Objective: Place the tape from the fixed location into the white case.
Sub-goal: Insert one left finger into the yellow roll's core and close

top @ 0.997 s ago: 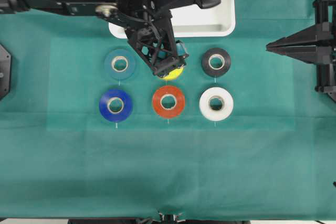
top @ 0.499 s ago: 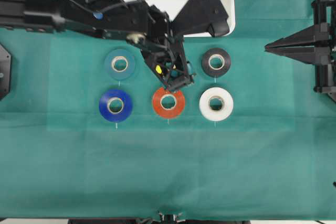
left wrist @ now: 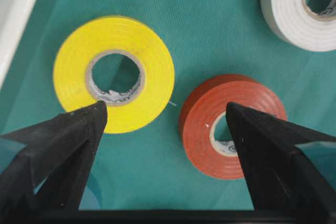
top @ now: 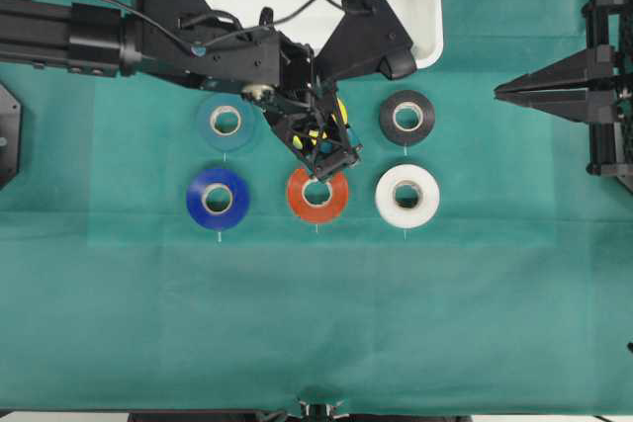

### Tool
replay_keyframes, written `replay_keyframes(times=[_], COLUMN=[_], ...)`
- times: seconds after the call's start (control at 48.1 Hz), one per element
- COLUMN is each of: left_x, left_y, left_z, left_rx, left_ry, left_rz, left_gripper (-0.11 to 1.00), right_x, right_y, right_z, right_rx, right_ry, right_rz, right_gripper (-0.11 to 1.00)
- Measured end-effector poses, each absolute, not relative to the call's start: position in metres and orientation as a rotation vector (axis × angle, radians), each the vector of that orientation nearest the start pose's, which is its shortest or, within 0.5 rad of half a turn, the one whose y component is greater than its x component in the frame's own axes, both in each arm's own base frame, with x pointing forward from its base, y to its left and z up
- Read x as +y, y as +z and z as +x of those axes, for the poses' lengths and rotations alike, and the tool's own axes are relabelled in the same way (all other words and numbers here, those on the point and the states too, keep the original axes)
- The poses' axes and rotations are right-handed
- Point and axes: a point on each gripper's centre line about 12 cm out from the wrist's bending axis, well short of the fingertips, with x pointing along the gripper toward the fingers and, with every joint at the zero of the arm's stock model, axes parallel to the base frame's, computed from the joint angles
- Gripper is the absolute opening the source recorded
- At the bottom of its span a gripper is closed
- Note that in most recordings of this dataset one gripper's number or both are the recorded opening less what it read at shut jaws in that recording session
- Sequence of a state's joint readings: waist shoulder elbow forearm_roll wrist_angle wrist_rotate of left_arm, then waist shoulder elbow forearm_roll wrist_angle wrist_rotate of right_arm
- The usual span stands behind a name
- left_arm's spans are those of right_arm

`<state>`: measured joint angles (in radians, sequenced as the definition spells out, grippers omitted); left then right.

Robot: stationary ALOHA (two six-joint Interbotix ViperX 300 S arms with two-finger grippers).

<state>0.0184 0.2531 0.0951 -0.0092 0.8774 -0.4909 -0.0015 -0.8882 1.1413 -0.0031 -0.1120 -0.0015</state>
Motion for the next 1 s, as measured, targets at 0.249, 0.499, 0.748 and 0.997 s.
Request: replay_keyframes(times=[0.249,0.499,0.748,0.997], left_x=[0.004,0.006,0.011,0.013], left_y=[0.177,0.163,0.150,0.143], left_z=[0.458,0.460,0.461,0.462], left_rx=[1.208,1.235,1.255,1.265], left_ry=[0.309,0.313,0.325,0.325], left_rz=[-0.441,-0.434,-0.435,-0.429], left_gripper=[0.98,0.98,0.98,0.98], right_x=[0.000,0.000,0.000,0.000], right_y=[0.271,0.269,0.269,0.267], right_z=[0.213,0.213,0.213,0.212], right_rx=[0.143,0.152,0.152,0.158], right_ry=[-0.001,-0.001,-0.001,-0.001], right_rz=[-0.004,-0.004,-0.006,-0.004], right_gripper=[0.00,0.00,0.00,0.00])
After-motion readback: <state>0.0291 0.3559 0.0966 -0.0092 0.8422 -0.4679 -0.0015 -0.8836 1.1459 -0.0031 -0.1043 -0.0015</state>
